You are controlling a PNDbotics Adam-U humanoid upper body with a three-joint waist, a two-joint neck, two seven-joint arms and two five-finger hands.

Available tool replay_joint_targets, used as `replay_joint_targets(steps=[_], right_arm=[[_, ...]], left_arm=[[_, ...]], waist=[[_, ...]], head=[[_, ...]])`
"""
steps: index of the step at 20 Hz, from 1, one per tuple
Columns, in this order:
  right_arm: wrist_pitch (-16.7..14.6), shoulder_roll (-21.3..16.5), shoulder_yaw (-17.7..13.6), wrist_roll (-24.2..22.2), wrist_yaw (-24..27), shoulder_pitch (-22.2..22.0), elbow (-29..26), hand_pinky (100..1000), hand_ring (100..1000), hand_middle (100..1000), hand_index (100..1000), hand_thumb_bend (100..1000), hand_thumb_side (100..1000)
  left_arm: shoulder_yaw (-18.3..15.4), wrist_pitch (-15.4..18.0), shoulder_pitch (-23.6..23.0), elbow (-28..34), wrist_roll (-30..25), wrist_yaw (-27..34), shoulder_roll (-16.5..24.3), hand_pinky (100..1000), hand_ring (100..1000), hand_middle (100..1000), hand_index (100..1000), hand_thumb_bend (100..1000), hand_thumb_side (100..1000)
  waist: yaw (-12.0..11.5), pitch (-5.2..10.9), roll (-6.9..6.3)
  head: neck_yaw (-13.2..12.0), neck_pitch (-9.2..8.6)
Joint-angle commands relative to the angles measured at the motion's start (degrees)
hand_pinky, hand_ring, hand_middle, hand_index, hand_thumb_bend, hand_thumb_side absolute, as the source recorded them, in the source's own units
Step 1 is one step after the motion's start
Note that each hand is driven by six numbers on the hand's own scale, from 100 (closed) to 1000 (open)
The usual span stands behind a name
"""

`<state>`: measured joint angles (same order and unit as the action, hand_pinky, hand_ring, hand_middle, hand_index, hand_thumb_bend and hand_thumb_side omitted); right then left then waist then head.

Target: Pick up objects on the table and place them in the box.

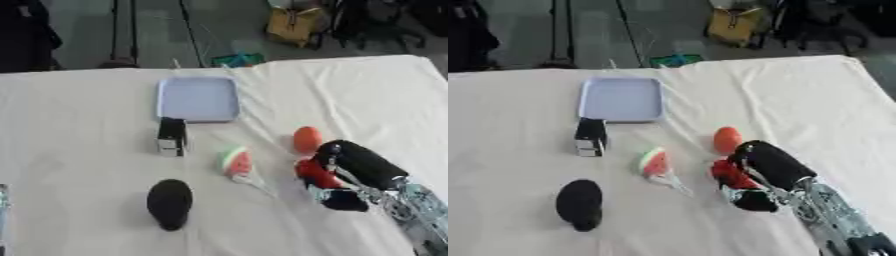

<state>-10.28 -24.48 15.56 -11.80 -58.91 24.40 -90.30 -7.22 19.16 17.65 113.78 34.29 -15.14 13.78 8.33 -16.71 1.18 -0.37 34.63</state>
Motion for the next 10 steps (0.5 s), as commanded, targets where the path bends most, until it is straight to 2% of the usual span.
replay_joint_targets(steps=[1,2,10], right_arm=[[0.5,-1.6,-0.3,0.3,0.3,1.0,-1.9,892,822,466,687,100,658],[0.5,-1.6,-0.2,0.4,0.4,1.4,-2.2,892,818,457,679,100,625],[1.2,-1.6,0.8,-0.8,1.2,5.3,-3.6,889,820,449,669,100,624]], left_arm=[[0.2,0.0,0.7,0.8,-0.2,-0.3,0.3,684,658,738,696,100,940],[0.2,0.0,0.7,0.8,-0.2,-0.3,0.3,685,658,739,696,100,941],[0.3,0.0,0.7,0.8,-0.2,-0.3,0.3,686,659,739,696,100,943]], waist=[[0.0,0.92,0.08],[0.1,0.93,0.15],[0.0,1.01,0.59]], head=[[-0.1,-0.60],[0.0,-0.58],[0.1,-0.61]])
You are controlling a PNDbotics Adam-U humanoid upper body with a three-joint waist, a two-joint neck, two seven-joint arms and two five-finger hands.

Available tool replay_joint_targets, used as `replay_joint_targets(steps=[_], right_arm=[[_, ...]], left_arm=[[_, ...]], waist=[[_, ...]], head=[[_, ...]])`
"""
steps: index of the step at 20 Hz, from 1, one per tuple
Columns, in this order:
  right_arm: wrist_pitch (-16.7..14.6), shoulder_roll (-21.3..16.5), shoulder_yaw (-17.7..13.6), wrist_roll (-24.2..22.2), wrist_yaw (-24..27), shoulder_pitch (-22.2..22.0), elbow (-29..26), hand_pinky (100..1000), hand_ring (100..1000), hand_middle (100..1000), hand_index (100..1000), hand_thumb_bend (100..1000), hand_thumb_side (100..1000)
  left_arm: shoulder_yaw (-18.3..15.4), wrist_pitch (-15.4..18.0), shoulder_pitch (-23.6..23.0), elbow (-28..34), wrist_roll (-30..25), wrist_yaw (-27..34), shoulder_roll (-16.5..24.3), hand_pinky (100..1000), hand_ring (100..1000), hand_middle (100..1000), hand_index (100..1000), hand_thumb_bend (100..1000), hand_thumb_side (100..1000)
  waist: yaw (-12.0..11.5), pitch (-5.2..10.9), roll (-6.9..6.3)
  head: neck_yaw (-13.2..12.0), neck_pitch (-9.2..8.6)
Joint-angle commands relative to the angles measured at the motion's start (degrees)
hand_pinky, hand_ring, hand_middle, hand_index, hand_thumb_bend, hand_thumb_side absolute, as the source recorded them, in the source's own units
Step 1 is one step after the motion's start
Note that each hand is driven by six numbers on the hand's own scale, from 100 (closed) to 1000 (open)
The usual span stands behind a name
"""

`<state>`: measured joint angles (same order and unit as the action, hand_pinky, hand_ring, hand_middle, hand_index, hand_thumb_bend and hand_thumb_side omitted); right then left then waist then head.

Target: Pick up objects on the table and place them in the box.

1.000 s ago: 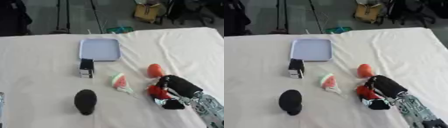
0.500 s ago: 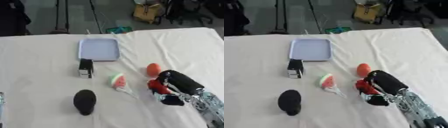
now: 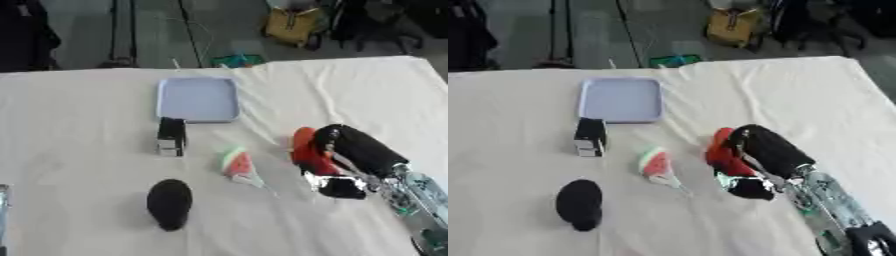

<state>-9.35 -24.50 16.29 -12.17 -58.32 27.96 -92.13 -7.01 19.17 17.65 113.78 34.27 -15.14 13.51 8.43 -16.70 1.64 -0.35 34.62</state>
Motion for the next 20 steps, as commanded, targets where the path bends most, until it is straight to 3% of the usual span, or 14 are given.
replay_joint_targets(steps=[1,11,20], right_arm=[[0.4,-1.4,0.3,-0.6,0.6,2.5,-1.8,889,820,449,669,100,624],[0.6,2.2,3.2,-3.0,-0.4,10.6,-1.3,886,826,446,664,100,625],[-0.2,9.3,5.6,-4.1,-4.9,19.6,3.1,881,833,447,659,100,617]], left_arm=[[0.1,0.0,0.7,0.8,-0.2,-0.3,0.6,686,659,739,696,100,943],[0.4,0.0,0.6,0.8,-0.5,0.0,0.4,686,659,740,696,100,945],[0.7,0.1,0.7,0.8,-0.8,0.3,0.1,688,661,742,696,100,946]], waist=[[-0.1,1.03,0.17],[-0.8,1.15,0.55],[-1.8,1.06,0.46]], head=[[0.0,-0.64],[0.6,-0.87],[1.5,-1.38]])
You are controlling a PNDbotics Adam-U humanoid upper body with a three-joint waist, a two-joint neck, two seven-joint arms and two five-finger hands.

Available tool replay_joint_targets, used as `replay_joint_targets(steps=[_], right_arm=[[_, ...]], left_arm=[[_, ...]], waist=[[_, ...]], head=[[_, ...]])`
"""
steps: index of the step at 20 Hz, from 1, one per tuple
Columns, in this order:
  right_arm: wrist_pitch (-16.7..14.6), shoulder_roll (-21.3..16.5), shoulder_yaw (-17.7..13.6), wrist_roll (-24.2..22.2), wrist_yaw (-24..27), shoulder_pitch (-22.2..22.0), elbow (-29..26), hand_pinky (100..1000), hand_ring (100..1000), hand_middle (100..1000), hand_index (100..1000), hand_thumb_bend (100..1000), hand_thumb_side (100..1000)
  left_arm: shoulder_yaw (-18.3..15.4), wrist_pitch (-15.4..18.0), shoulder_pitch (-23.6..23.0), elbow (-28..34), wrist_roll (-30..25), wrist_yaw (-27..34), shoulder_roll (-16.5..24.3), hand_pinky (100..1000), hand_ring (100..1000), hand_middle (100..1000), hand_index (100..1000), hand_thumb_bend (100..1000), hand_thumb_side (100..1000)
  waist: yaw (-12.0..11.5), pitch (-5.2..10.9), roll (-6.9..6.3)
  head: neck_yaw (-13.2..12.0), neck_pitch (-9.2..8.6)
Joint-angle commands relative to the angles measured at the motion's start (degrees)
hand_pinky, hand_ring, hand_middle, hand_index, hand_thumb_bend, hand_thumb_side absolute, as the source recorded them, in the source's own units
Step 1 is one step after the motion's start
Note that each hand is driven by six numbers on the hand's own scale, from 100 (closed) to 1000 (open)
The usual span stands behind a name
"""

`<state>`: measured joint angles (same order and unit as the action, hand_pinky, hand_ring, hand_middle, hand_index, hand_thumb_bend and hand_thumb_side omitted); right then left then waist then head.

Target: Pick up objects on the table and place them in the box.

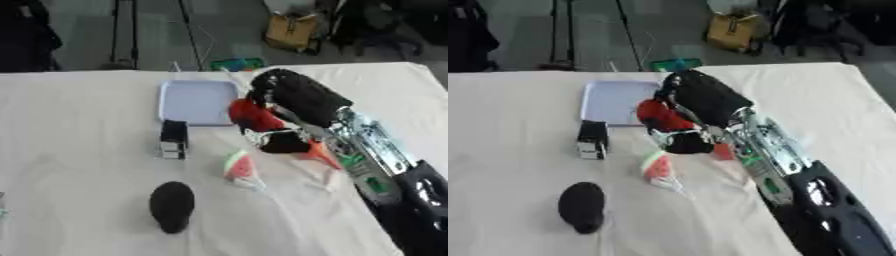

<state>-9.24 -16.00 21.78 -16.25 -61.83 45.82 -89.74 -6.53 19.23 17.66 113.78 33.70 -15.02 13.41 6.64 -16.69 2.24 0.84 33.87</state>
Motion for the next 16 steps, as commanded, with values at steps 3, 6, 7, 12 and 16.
replay_joint_targets(steps=[3,6,7,12,16], right_arm=[[-0.3,3.5,0.1,0.3,-3.3,4.1,2.9,881,832,447,658,100,616],[-0.4,5.3,0.0,1.0,-5.0,5.8,4.6,881,834,449,659,100,619],[-0.4,6.1,0.0,1.1,-5.6,6.7,5.3,881,837,451,659,100,624],[-0.6,9.9,-0.2,1.7,-9.1,10.1,9.3,882,843,454,660,100,628],[-0.4,12.1,-1.1,3.1,-12.5,12.3,12.8,882,848,457,661,100,630]], left_arm=[[0.4,0.0,0.7,0.8,-0.4,0.3,0.0,689,661,743,696,100,945],[0.4,0.0,0.7,0.8,-0.6,0.5,-0.1,689,662,743,696,100,945],[0.5,0.0,0.7,0.8,-0.7,0.5,-0.1,689,662,743,696,100,945],[0.8,0.0,0.7,0.8,-1.0,0.8,-0.4,690,663,744,696,100,944],[0.9,0.0,0.7,0.8,-1.3,1.0,-0.5,690,663,744,696,100,944]], waist=[[-0.3,1.01,-0.43],[-0.4,1.05,-0.60],[-0.5,1.10,-0.68],[-0.8,1.17,-0.95],[-1.3,1.17,-1.11]], head=[[0.3,-0.57],[0.3,-0.55],[0.3,-0.62],[0.6,-0.95],[0.7,-1.07]])
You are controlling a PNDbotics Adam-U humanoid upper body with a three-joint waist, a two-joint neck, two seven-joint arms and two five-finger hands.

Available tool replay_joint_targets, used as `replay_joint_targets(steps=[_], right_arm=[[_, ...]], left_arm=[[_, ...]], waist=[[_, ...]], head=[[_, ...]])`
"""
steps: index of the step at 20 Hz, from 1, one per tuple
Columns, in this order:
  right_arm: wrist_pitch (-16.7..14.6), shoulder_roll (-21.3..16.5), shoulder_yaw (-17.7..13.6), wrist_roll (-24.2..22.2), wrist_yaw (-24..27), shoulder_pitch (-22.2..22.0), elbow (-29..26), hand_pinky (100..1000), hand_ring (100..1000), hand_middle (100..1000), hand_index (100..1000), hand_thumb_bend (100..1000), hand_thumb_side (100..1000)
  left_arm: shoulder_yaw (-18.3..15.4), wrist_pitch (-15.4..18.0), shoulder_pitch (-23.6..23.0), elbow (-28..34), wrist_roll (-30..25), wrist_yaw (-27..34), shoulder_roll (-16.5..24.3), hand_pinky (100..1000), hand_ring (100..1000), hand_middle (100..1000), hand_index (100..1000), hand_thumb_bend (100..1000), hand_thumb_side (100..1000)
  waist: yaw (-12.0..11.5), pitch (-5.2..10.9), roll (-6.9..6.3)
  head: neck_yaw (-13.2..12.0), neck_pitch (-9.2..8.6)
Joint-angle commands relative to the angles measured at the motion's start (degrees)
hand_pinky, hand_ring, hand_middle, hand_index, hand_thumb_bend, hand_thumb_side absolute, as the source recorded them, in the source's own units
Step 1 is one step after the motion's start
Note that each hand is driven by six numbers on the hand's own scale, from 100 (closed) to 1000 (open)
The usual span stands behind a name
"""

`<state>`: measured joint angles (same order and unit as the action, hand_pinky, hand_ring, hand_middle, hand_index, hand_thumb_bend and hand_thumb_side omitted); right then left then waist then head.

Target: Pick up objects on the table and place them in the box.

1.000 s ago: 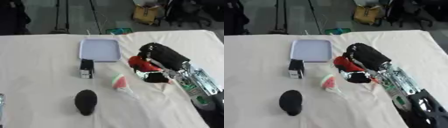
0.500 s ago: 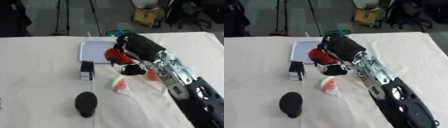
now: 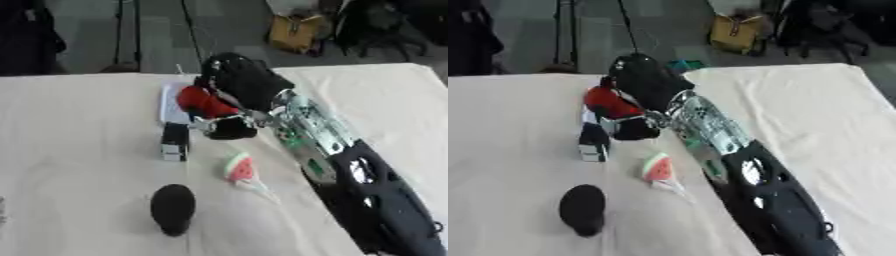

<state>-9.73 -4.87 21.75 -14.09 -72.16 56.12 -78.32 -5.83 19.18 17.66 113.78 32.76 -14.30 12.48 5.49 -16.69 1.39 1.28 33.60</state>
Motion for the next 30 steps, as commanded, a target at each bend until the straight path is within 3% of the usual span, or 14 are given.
replay_joint_targets(steps=[1,12,30], right_arm=[[0.1,1.3,-1.2,1.3,-2.8,2.4,2.2,882,848,457,661,100,630],[1.1,5.0,-4.5,4.7,-9.6,6.1,10.7,885,856,428,662,100,622],[6.1,11.4,-12.0,8.4,-20.0,8.9,21.7,890,848,420,662,100,618]], left_arm=[[0.1,0.1,0.6,0.8,-0.3,0.3,0.4,690,663,744,696,100,944],[0.4,0.0,0.5,0.8,-1.0,0.8,0.1,692,664,746,698,100,944],[0.5,0.0,0.1,0.8,-1.0,1.1,-0.6,696,668,749,699,100,942]], waist=[[-0.2,1.17,-0.29],[-0.4,1.32,-0.84],[-1.7,0.94,-2.45]], head=[[0.2,-0.82],[0.4,-1.45],[2.3,-2.14]])
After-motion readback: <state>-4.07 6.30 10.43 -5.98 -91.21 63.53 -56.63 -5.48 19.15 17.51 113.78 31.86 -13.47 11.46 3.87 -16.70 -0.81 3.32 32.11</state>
